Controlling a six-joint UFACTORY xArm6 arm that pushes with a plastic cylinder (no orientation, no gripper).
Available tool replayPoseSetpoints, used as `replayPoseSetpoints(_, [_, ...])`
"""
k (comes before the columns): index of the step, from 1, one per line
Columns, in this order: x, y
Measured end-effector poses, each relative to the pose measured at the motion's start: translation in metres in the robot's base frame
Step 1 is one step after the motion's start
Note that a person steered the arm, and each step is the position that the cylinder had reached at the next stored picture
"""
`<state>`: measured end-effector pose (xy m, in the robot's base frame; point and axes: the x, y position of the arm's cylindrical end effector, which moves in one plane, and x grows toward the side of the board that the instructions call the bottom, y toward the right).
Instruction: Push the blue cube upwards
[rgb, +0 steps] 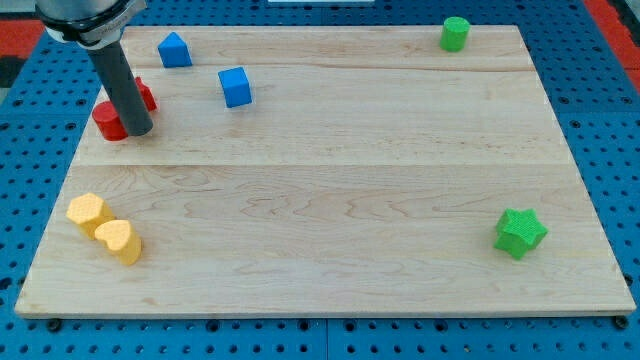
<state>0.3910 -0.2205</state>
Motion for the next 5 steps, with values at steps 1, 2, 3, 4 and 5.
replayPoseSetpoints(1, [0.0,0.041])
replayPoseSetpoints(2, [-0.009,0.082])
replayPoseSetpoints(3, [-0.041,0.096])
replayPoseSetpoints(4, [-0.074,0.101])
replayPoseSetpoints(5, [-0.079,0.083])
